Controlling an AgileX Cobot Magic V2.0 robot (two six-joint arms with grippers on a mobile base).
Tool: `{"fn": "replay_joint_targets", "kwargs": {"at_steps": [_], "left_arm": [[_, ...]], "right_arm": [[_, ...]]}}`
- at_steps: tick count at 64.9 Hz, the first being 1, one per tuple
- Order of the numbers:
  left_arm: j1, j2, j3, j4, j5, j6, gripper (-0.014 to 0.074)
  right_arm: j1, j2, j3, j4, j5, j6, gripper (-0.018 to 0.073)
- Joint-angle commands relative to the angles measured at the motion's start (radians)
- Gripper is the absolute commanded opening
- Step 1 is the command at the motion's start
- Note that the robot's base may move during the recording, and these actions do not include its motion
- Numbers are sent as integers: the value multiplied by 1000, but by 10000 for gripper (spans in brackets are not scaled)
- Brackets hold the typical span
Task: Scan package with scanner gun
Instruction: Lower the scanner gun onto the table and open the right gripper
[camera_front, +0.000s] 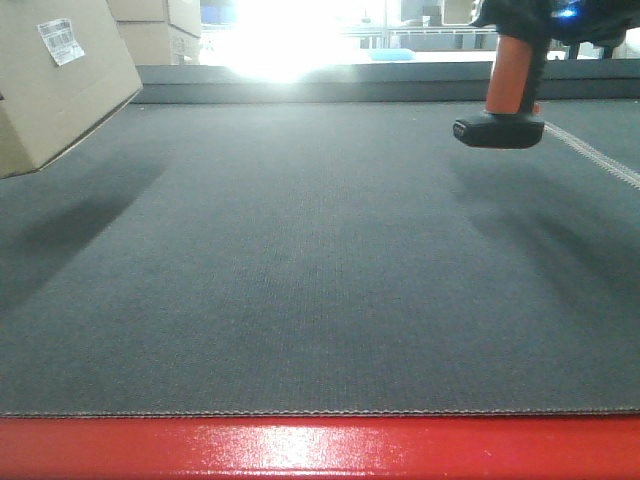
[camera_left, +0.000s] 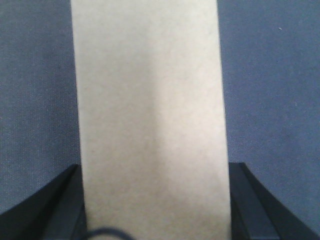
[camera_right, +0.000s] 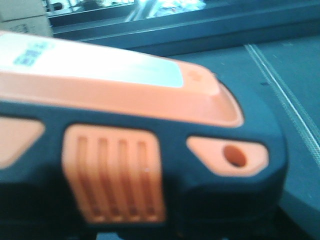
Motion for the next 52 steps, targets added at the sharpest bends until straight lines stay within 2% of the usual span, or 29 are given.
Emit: {"fn": "replay_joint_targets", "kwargs": {"at_steps": [1,9,52], "left_arm": [[3,-11,-13,-9,-11,-5,-111],[3,-11,-13,-9,-11,-5,-111],[3,-11,-13,-11,-11,-5,-111]], "right_arm": [[1,-7,-4,-50,-83,17,-154],[8,8,-4,-50,-133,17,-154],[16,156,-4,-42,-206,23,-154]]}}
